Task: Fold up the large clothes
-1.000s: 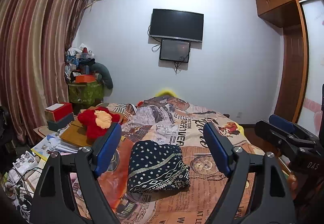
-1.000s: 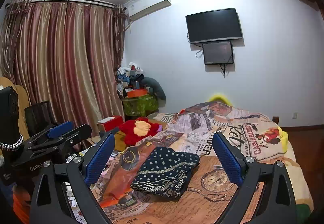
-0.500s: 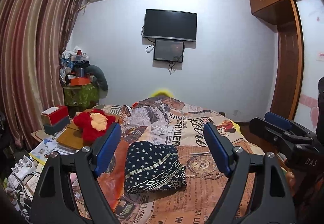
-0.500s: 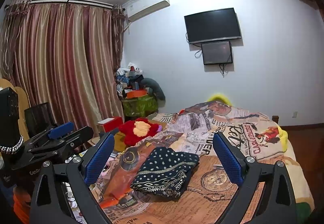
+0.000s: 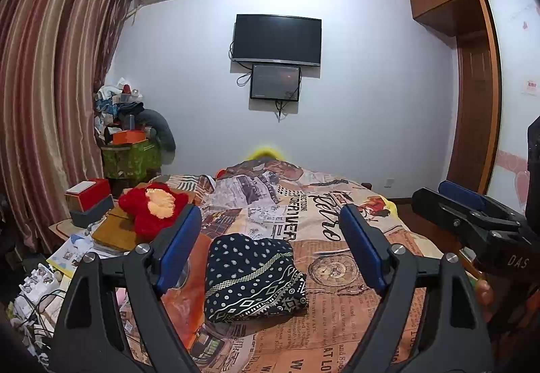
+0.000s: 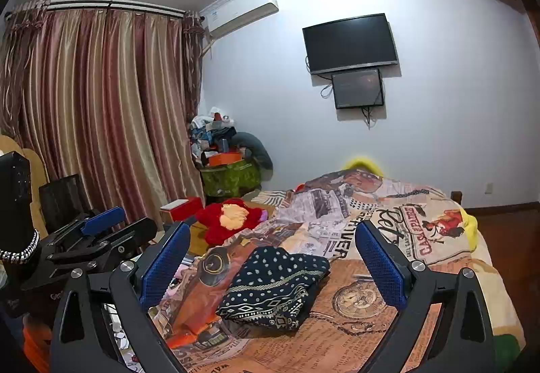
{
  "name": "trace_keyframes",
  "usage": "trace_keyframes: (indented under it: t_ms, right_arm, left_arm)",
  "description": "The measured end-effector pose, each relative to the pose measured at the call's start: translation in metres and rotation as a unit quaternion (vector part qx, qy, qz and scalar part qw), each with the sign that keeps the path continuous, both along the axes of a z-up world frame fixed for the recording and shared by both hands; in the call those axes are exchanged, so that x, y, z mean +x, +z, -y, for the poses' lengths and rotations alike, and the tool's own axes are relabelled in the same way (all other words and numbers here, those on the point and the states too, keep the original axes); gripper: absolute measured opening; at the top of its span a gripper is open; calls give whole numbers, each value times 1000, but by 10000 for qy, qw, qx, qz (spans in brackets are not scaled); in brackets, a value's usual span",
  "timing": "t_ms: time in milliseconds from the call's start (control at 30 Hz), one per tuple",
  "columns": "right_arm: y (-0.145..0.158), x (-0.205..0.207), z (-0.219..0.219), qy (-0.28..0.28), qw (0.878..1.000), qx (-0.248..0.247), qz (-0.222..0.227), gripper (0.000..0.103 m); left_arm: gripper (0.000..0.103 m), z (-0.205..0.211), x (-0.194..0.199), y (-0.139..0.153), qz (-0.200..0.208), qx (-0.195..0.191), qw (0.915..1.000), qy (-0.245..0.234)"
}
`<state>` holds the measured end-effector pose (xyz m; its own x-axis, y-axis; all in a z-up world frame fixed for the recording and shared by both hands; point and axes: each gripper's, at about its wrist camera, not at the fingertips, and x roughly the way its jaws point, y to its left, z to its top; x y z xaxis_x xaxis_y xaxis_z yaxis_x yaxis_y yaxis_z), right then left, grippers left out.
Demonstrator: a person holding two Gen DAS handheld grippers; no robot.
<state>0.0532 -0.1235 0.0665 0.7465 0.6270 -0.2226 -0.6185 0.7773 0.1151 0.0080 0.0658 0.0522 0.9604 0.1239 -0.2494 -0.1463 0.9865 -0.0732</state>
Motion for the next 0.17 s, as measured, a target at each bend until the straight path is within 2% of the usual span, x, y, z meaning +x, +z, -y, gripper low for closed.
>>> trace_keyframes:
  t_ms: [167]
  right_arm:
    - [0,-1,0,-26,10000,12,-22,98]
  left_arm:
    - [84,-1,2,1,-10,-55,10000,-7]
